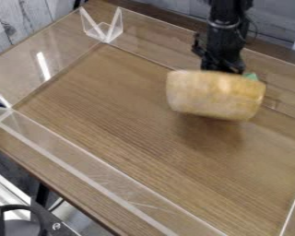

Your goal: Remove the green block from inside the brown bowl and put it on the table

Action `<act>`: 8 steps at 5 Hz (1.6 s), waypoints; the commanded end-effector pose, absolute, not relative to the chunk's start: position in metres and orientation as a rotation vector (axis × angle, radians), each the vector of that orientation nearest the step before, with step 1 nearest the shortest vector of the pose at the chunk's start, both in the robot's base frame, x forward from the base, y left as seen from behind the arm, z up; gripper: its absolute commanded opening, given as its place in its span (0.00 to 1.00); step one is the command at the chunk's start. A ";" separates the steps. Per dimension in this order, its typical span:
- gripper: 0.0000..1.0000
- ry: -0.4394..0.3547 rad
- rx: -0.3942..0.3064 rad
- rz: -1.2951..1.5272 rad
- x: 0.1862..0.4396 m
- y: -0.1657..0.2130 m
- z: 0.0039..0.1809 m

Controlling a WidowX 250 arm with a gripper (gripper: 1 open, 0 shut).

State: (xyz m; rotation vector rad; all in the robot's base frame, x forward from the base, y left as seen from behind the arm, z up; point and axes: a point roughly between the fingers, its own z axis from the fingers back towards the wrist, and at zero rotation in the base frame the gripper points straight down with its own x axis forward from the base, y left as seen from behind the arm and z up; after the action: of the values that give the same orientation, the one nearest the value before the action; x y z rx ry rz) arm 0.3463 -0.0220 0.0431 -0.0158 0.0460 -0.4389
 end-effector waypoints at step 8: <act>1.00 0.007 -0.028 -0.509 0.347 -0.035 0.058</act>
State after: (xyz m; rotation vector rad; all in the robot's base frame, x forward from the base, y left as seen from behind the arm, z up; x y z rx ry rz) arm 0.3326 -0.0358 0.0311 -0.0458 0.0991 -0.5112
